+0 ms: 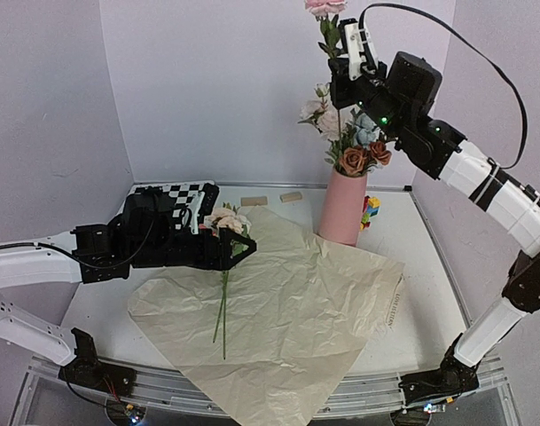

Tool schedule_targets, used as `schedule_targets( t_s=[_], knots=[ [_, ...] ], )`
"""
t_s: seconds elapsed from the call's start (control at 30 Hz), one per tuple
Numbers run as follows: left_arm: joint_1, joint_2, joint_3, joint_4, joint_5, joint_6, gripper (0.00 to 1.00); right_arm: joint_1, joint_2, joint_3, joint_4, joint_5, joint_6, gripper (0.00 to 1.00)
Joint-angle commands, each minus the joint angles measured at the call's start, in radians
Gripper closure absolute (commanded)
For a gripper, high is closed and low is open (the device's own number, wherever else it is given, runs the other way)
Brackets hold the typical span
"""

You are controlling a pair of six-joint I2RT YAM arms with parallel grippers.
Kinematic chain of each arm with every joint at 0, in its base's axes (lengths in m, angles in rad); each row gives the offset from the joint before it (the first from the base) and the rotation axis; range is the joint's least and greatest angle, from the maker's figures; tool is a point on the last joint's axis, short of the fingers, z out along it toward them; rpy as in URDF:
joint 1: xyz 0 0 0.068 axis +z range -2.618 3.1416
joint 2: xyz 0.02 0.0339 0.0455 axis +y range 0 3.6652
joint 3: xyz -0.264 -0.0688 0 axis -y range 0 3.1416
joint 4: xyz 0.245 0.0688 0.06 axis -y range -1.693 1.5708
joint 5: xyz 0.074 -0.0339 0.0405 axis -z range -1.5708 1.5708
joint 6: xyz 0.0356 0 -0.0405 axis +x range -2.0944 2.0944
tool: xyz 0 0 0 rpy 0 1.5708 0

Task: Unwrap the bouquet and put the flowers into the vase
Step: Insert the fake flower into the vase.

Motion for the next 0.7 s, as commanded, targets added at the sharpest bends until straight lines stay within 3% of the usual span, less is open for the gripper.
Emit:
schedule_targets(
  t_s=[0.0,0.5,0.63,0.67],
  knots=[
    [-0.003,-0.024,0.026,0.027,-0.015,0.000,0.13,-0.013,0.001,-0.054,0.048,0.039,0.052,1.00],
    [-0.003,-0.045,0.014,0.020,-0.020,-0.003,0.13,-0.077,-0.002,-0.290,0.020,0.112,0.249,0.99],
    [-0.003,-0.046,0.012,0.019,-0.019,-0.003,0.13,-0.080,-0.003,-0.294,0.003,0.126,0.256,0.93],
    [-0.003,-0.047,0.011,0.019,-0.020,-0.004,0.13,-0.080,-0.006,-0.293,-0.003,0.132,0.259,0.84]
  ],
)
